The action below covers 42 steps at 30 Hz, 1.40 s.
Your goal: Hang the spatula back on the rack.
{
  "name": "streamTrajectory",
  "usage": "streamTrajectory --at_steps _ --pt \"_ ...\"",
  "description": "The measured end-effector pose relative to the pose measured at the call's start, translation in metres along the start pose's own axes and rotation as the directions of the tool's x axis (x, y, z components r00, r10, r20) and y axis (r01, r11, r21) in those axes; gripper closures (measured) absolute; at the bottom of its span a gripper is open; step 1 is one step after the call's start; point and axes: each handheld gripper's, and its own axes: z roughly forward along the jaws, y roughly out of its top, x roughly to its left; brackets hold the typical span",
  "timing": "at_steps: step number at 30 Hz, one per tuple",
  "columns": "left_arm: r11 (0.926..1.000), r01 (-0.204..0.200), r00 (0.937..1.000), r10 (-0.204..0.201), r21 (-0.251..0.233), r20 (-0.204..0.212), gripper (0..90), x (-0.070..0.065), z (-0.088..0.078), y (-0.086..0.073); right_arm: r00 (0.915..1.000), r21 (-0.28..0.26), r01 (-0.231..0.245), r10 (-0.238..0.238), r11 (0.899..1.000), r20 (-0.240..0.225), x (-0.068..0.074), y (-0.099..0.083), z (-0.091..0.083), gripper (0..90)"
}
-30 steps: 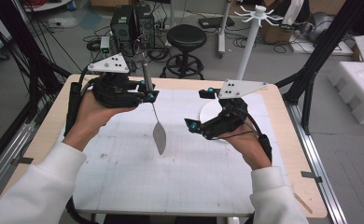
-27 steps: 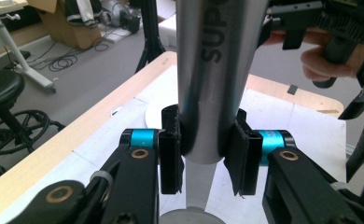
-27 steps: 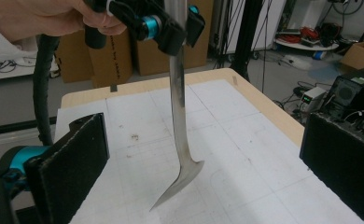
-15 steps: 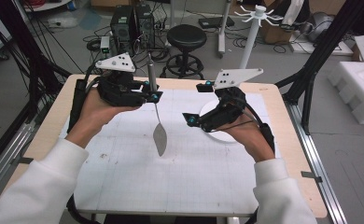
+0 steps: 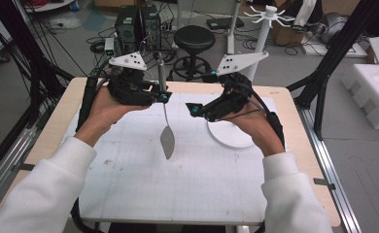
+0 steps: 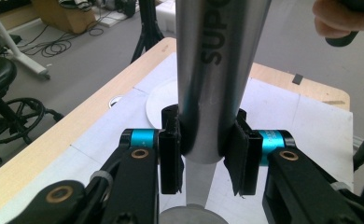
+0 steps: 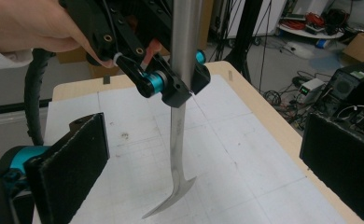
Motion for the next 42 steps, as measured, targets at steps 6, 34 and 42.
streamTrajectory --at_steps 6,34,42 --pt "0.9997 -0.021 0.9996 0.021 0.009 0.021 68.9 0.009 0.002 0.003 0.9999 -0.001 0.011 -0.011 1.0 -0.002 -0.008 0.002 0.002 0.3" --pt "0.9977 -0.063 0.9936 0.06 0.026 0.095 68.9 0.033 0.026 0.017 0.9987 -0.011 -0.008 0.007 1.0 -0.051 -0.05 0.015 0.006 2.6" --pt "0.9986 -0.013 0.9995 0.012 0.052 0.031 68.9 0.031 0.032 0.018 0.9988 -0.022 -0.023 0.022 0.999 -0.045 -0.05 0.02 0.012 5.2"
